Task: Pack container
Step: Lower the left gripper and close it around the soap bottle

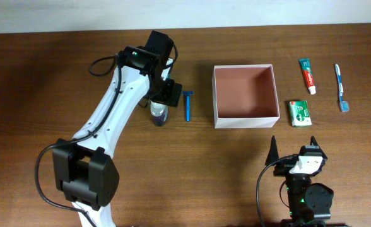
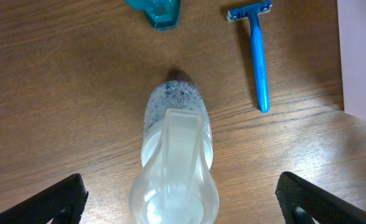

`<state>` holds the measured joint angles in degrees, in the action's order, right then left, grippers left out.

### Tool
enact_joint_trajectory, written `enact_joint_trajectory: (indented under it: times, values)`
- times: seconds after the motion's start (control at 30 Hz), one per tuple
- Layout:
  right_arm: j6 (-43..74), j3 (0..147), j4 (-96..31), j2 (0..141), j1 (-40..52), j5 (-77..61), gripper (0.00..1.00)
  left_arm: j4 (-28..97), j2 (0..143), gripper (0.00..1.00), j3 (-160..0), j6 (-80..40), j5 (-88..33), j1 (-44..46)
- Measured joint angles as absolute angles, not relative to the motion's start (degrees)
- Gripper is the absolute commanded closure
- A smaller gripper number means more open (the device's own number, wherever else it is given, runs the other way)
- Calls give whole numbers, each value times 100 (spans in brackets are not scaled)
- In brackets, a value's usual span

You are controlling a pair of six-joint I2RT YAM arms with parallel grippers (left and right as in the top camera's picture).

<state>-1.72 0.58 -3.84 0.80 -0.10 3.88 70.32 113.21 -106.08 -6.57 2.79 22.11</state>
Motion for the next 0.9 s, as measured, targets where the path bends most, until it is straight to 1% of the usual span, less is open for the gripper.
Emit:
enact_joint_trajectory:
  times: [0.27,0.9]
  values:
    - [-172,58,-384,80,-10,388,1,6785,11347,1,-10608,-674,390,2211]
    - [-169,58,-384,80,-10,388,1,6923,11347,1,-10608,-674,497,2211]
